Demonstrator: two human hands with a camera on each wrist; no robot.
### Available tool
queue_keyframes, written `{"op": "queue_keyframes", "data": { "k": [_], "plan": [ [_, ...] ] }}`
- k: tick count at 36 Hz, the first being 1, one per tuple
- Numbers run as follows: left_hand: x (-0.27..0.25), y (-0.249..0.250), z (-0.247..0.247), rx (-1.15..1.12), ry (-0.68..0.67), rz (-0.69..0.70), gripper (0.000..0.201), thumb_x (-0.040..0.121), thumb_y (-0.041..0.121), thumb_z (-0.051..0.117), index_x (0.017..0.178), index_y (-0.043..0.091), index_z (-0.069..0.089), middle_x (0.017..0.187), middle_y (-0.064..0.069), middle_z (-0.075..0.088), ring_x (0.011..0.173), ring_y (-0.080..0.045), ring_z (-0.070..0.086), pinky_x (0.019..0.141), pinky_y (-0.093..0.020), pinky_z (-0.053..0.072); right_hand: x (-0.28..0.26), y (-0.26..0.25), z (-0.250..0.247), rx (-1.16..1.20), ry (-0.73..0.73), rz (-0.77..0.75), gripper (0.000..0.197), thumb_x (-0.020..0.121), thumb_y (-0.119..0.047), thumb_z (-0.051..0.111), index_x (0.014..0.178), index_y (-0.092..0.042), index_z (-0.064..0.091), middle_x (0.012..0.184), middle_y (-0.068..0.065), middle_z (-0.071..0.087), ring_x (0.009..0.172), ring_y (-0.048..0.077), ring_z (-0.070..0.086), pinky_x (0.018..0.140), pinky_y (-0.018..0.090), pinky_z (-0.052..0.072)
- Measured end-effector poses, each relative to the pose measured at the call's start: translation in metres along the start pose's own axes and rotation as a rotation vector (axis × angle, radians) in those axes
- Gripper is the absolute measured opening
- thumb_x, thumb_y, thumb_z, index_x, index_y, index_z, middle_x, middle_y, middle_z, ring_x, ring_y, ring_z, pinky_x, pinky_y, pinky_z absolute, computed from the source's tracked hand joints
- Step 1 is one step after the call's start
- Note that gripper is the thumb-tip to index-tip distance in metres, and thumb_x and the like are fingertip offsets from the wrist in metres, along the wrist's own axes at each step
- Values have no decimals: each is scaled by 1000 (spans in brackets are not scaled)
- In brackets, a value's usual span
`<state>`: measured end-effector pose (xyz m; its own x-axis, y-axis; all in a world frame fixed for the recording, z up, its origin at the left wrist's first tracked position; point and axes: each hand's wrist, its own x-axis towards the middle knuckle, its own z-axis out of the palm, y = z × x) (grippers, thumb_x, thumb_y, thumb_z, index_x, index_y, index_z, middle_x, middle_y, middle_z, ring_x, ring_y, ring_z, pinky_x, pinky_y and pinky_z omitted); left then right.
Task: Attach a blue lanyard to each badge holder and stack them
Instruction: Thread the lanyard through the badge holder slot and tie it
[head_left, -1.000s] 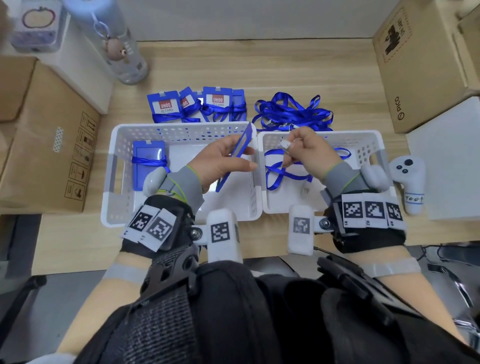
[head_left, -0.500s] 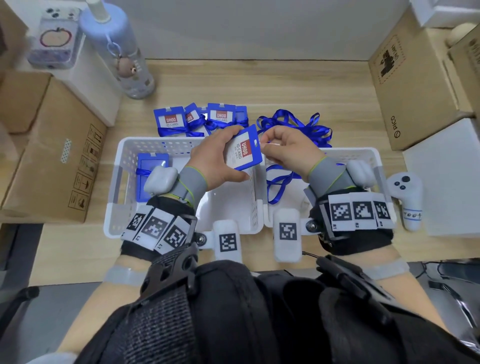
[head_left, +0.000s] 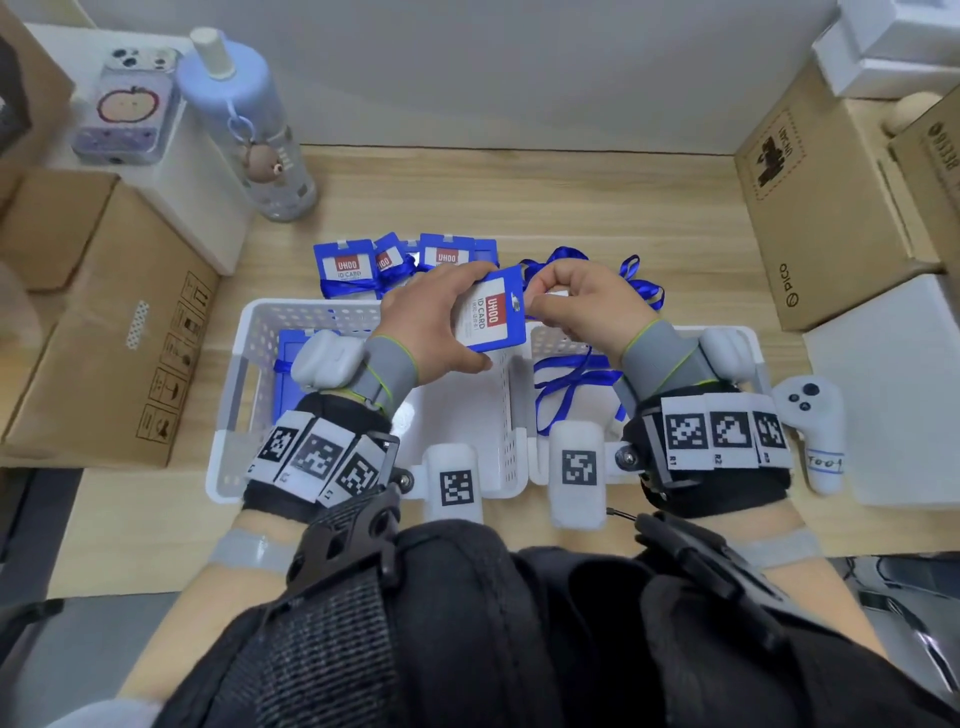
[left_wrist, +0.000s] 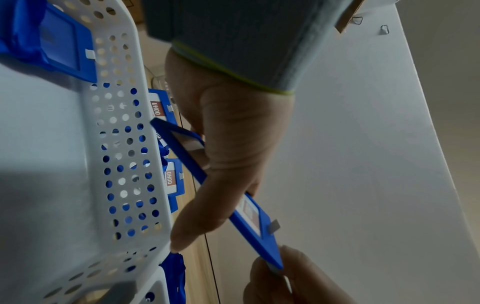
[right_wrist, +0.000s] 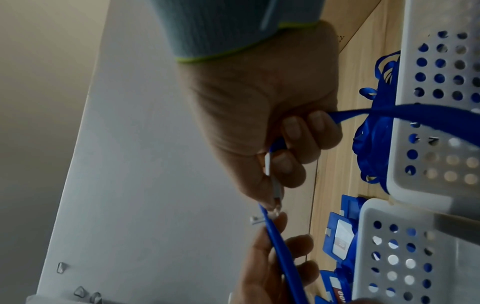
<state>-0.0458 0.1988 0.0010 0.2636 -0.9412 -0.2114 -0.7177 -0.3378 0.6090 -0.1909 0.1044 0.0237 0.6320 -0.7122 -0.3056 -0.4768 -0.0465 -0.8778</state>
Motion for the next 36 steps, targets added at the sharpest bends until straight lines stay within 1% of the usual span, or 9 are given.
{"op": "queue_keyframes", "data": {
  "k": [10,13,17,22,26,27,30,34,36],
  "plan": [
    [2,-1,-1,5,-9,-5,89,65,27,82,140,25,34,132,2,46,123,-20,41,105,-39,29,1,-7,14,261,-3,54,25,94,-28,50,72,-19,40,54,-5,47,36,-1,35,37,10,25],
    [2,-3,0,12,-28,-17,90,65,27,81,141,25,33,133,3,46,123,-20,41,106,-39,27,1,-7,14,297,25,39,25,91,-18,54,71,-18,40,45,-10,51,36,2,35,36,11,25],
    [2,-5,1,2,-28,-25,91,64,28,82,141,26,32,133,4,45,123,-20,41,107,-40,29,2,-3,11,250,20,-16,24,91,-1,48,76,-18,42,57,7,46,37,1,43,39,10,30],
    [1,-6,1,-155,-44,-22,95,58,26,85,140,21,36,131,1,47,119,-17,45,106,-37,36,1,1,8,210,-23,-149,28,91,8,42,82,-18,42,54,6,38,41,0,45,46,6,35],
    [0,0,-1,-456,-68,-56,87,66,10,82,140,18,37,116,6,51,101,-6,50,85,-9,45,4,-1,8,276,22,-136,23,93,0,44,83,-21,43,59,4,41,45,0,48,53,15,38],
    [0,1,0,-521,-74,-77,86,67,12,82,140,20,37,113,7,52,96,-4,52,80,-8,45,5,-3,9,296,38,-128,22,94,-3,43,82,-21,43,61,2,42,45,-1,47,55,18,37],
    [-2,6,0,-666,-108,-124,77,64,37,80,132,32,43,100,8,59,78,-13,54,64,-32,50,7,-5,12,305,61,-134,19,97,-12,41,81,-22,45,66,0,45,47,1,44,57,22,34],
    [2,12,-3,-808,-113,-199,15,93,41,47,105,33,50,76,6,47,59,-8,43,46,-20,36,9,-2,17,132,37,-167,19,98,-25,38,81,-22,45,58,-2,42,55,11,38,56,23,33],
    [5,14,-3,-868,-63,-286,30,96,49,31,95,27,51,72,3,42,59,-11,37,46,-18,34,10,-1,20,-34,35,-155,16,97,-27,40,84,-21,48,61,-2,44,59,15,40,61,30,38]
  ]
}}
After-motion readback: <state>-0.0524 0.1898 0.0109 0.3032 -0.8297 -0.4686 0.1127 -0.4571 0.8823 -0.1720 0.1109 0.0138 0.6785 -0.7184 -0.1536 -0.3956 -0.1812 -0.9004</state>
